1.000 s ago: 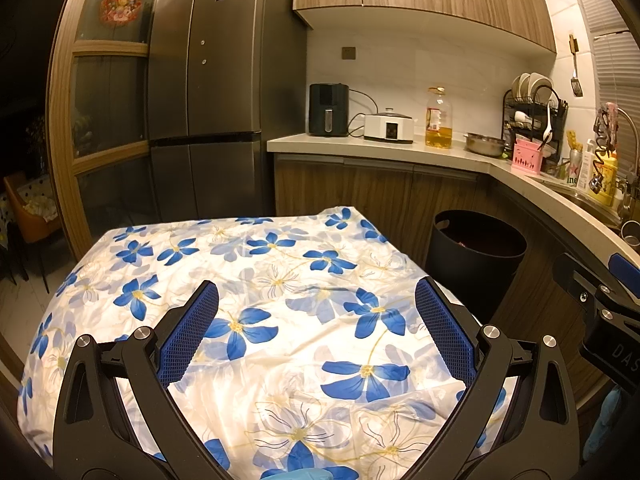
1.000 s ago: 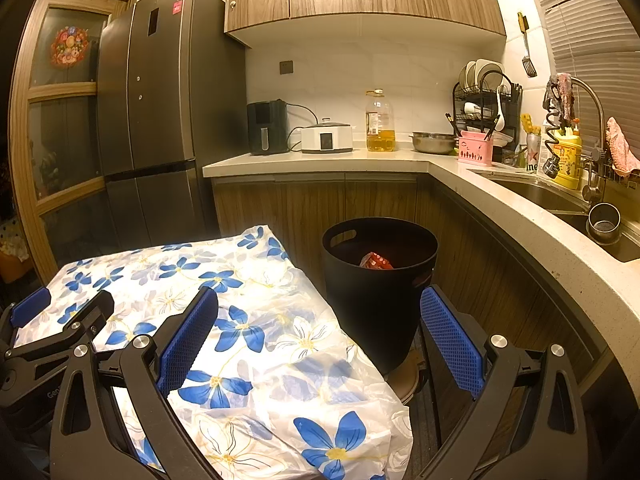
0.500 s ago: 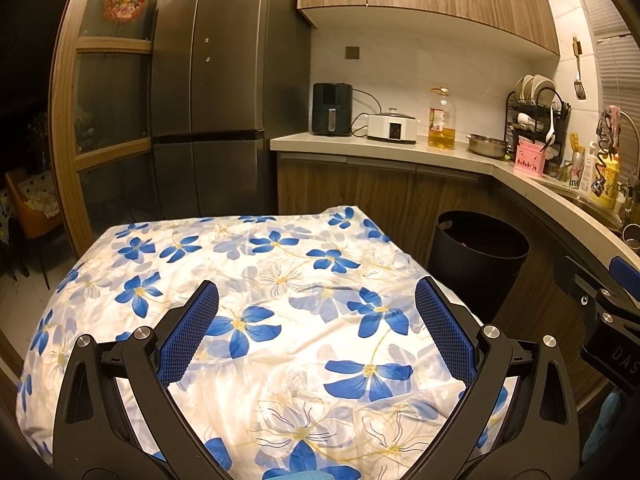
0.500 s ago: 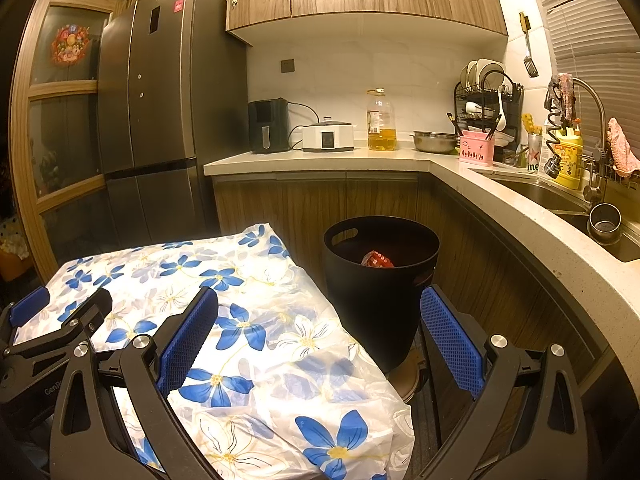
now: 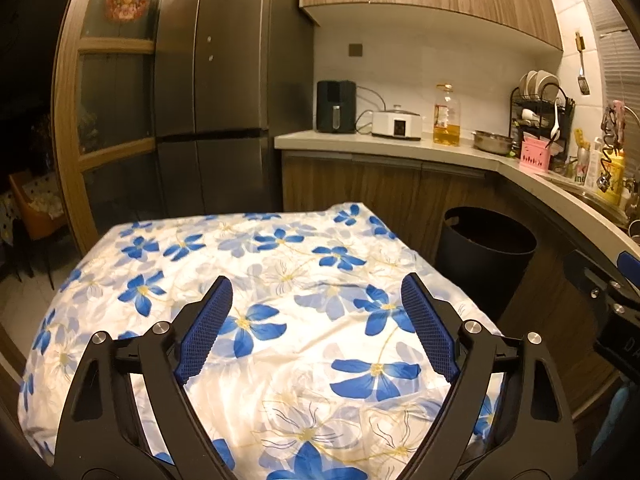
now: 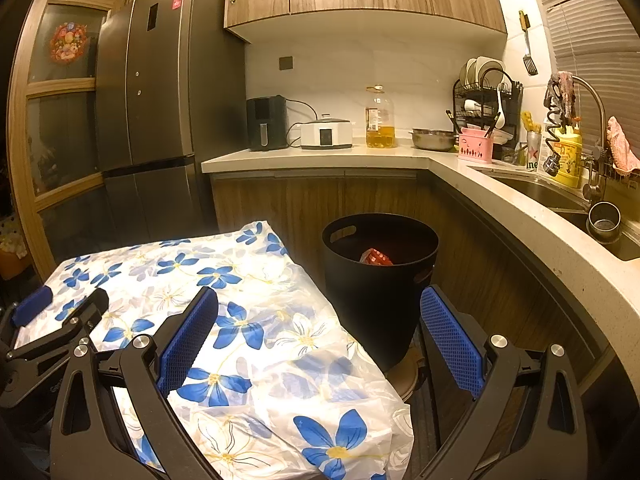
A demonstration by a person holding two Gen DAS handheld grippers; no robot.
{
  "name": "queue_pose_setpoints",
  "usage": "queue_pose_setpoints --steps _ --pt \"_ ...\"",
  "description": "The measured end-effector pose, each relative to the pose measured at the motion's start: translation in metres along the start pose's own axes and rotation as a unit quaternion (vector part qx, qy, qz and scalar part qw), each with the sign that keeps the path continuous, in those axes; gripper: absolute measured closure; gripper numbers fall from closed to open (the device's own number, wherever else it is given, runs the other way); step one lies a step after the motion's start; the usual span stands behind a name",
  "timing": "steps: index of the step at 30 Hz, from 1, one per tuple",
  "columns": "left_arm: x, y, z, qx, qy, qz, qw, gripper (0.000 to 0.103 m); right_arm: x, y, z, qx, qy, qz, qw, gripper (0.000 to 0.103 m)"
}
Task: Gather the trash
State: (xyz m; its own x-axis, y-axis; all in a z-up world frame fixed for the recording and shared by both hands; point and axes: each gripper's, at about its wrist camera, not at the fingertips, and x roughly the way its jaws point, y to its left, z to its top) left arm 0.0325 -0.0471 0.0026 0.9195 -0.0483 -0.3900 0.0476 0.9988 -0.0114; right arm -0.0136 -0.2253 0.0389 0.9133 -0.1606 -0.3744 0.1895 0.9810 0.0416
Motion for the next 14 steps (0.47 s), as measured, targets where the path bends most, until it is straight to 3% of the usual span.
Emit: queue_pose_setpoints --steps 2,5,14 --pt "0.0 -0.0005 0.0005 0.007 -0.001 0.0 1.0 0.017 0.0 -0.0007 0.0008 0.001 0.0 0.0 1.0 0.006" --pt "-0.0014 -0.002 0.0021 0.007 -0.004 -0.001 1.0 0.007 0.0006 -0.0002 0.0015 0.0 0.001 0.0 1.0 0.006" --pt "0.0024 -0.0007 0.0046 0.003 0.009 0.0 1.0 0.006 0.0012 -0.0001 0.0023 0.0 0.0 0.0 1.0 0.006"
